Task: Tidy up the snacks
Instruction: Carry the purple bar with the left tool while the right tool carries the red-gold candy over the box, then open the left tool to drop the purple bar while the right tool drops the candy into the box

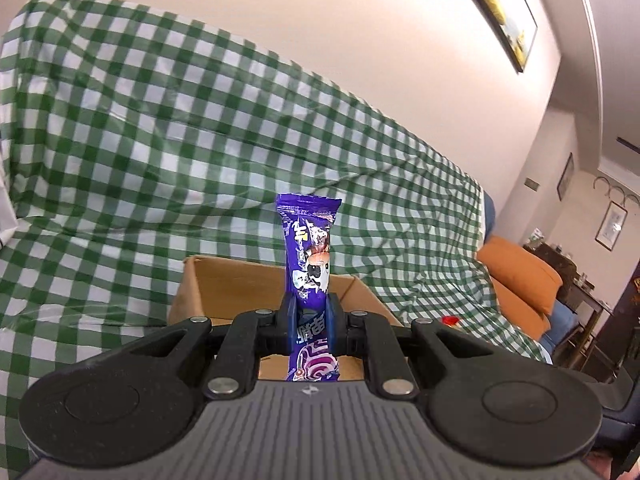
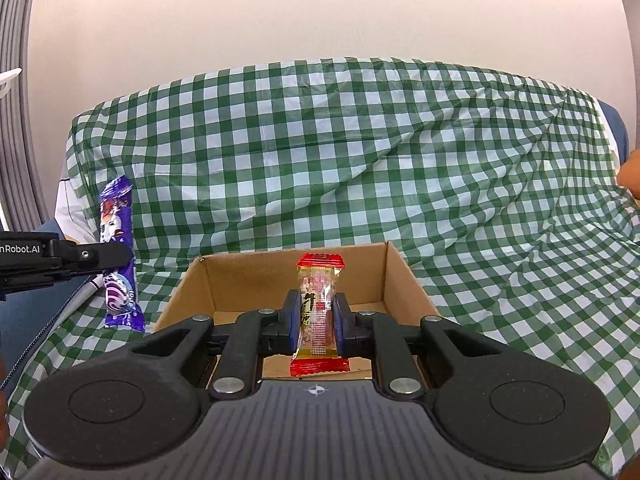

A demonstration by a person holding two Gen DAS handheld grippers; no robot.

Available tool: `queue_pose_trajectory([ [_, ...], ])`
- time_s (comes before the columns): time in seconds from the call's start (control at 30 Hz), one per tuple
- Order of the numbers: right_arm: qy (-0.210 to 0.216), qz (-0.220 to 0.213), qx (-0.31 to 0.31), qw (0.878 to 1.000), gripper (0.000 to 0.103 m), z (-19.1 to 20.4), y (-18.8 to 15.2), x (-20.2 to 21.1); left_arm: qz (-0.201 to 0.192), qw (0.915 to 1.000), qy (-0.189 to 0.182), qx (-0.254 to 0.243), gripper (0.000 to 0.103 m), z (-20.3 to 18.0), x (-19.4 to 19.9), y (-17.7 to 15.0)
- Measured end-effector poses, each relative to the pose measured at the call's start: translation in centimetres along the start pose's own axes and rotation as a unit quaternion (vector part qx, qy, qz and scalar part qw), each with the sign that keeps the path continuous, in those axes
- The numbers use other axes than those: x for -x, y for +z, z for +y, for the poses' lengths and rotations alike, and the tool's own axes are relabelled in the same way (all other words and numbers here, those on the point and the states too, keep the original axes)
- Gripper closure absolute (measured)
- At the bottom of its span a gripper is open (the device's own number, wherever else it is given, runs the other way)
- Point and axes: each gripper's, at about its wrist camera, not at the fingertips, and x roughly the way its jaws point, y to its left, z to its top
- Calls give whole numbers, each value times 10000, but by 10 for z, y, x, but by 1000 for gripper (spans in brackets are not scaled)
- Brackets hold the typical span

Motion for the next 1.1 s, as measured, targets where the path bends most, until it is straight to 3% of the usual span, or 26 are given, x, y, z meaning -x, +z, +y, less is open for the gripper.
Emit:
queue_pose_trajectory([
  [1.1, -98, 47, 253, 9996, 85, 1, -1, -5, 126, 9987, -409, -273, 87, -22, -19, -10],
])
